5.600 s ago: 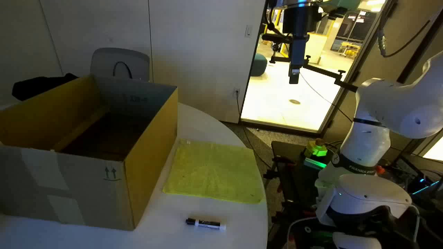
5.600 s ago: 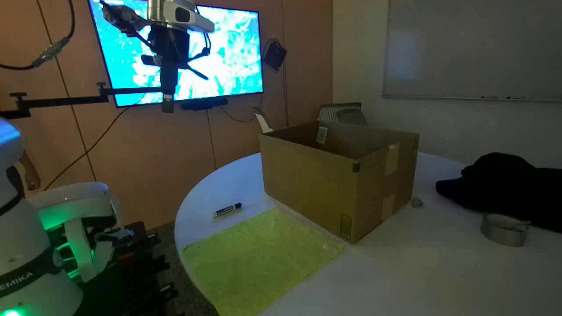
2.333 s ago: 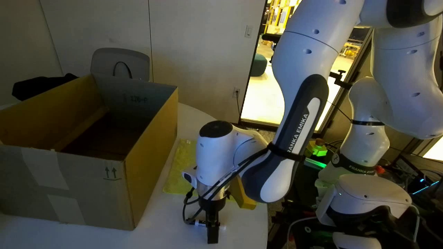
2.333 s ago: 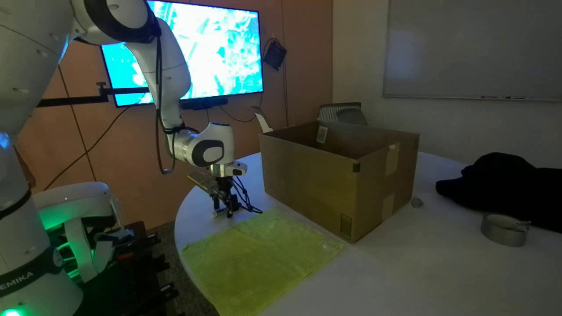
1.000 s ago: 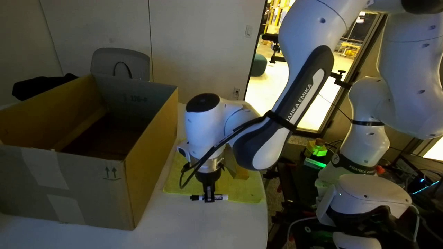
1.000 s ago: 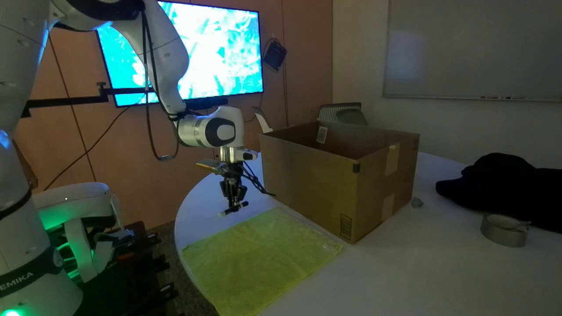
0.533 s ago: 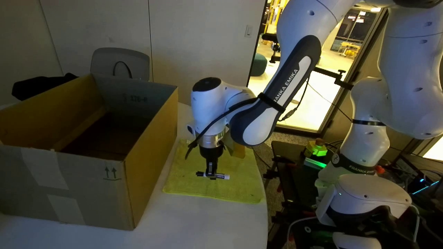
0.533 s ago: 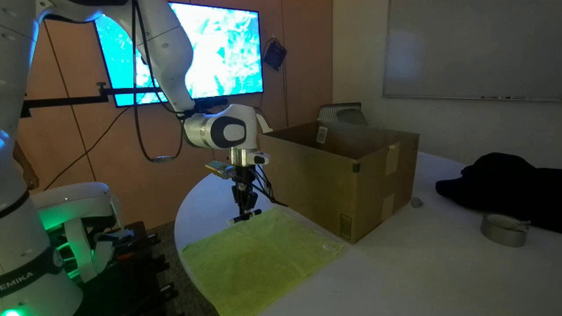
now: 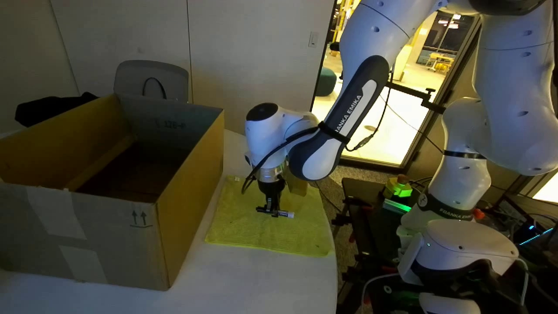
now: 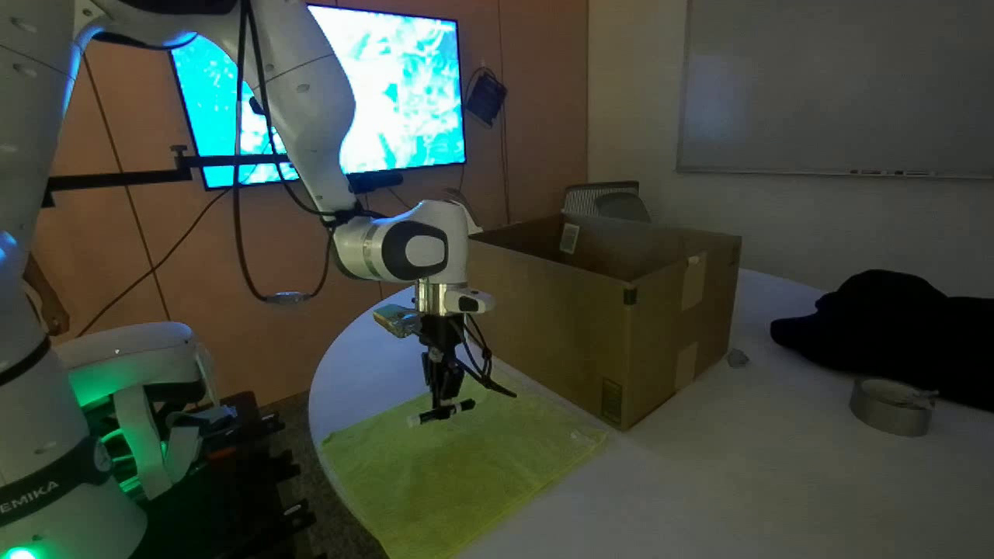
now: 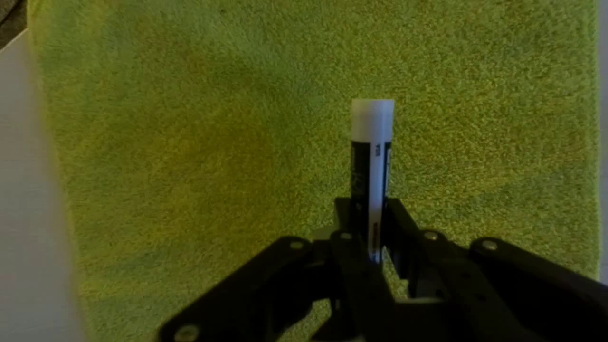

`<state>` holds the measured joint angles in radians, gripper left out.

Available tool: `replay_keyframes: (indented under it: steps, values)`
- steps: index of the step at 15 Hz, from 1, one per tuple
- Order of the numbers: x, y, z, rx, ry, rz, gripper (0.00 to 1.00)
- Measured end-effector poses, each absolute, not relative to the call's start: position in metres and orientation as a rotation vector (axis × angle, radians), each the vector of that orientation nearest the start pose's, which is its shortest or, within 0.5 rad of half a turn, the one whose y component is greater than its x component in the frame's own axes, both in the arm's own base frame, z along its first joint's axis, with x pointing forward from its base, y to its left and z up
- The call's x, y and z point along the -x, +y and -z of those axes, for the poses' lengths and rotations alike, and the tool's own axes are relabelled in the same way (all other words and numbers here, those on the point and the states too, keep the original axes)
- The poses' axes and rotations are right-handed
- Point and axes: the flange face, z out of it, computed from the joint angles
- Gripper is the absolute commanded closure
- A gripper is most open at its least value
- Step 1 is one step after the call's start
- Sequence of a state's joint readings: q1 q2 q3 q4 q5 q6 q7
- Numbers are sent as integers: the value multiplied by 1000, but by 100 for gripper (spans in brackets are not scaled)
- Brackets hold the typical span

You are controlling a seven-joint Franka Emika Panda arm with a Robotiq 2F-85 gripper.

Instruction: Put the marker on the towel then fold the towel twice and put it in the brown box.

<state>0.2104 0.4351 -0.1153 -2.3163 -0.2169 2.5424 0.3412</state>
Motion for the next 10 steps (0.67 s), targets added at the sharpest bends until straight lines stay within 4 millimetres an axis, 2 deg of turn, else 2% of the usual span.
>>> replay_keyframes:
  steps: [1, 2, 4, 10]
  values:
    - [-492, 44, -136, 3328, 92, -293, 92]
    - [-491, 43, -134, 3333, 103, -300, 55]
    - [-490, 42, -130, 3336, 124, -310, 50]
    - [-489, 40, -128, 3339, 159, -305, 3]
